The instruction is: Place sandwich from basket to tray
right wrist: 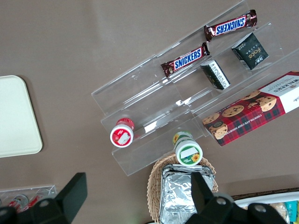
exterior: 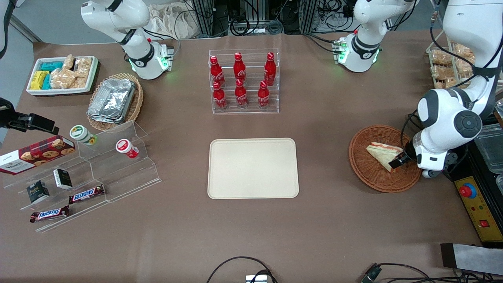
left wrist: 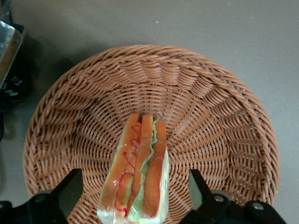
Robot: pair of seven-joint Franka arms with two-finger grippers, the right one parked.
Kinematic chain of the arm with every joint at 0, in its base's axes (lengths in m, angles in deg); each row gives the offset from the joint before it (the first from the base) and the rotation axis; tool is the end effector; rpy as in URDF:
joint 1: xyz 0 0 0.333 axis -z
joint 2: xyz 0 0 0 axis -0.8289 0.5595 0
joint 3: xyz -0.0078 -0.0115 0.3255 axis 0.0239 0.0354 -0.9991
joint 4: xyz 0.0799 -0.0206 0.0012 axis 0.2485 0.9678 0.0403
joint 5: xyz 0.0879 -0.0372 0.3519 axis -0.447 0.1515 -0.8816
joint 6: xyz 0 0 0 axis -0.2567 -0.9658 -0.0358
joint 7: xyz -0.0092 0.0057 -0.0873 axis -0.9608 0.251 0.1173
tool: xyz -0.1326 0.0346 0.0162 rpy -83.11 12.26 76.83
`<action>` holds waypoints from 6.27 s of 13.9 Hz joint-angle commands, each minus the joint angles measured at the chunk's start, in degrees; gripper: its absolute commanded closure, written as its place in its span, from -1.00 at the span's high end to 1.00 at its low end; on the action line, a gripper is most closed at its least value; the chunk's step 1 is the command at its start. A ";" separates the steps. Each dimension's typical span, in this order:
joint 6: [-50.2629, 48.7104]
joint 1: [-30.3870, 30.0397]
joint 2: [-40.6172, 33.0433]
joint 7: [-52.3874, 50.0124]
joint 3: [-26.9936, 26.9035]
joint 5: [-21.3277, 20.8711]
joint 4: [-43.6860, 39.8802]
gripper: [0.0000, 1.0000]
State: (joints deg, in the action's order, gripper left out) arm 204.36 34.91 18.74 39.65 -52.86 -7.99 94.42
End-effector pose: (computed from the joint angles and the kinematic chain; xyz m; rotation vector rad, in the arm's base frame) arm 0.5416 0.0387 0.2687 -2.9825 -0.9271 0.0754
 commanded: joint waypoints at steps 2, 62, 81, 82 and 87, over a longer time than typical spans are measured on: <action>1.57 -1.51 0.23 -1.41 0.57 -0.29 2.53 1.00; -29.72 41.20 8.53 -7.15 -2.58 0.05 -31.78 1.00; -47.30 41.46 -7.16 28.74 -29.23 7.18 -35.25 1.00; -47.30 41.46 -6.28 28.74 -29.23 7.18 -35.78 1.00; -47.21 41.64 -4.35 28.56 -28.79 6.82 -36.40 1.00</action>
State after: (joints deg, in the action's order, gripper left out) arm 158.64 76.48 12.94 67.76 -81.67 -1.18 60.49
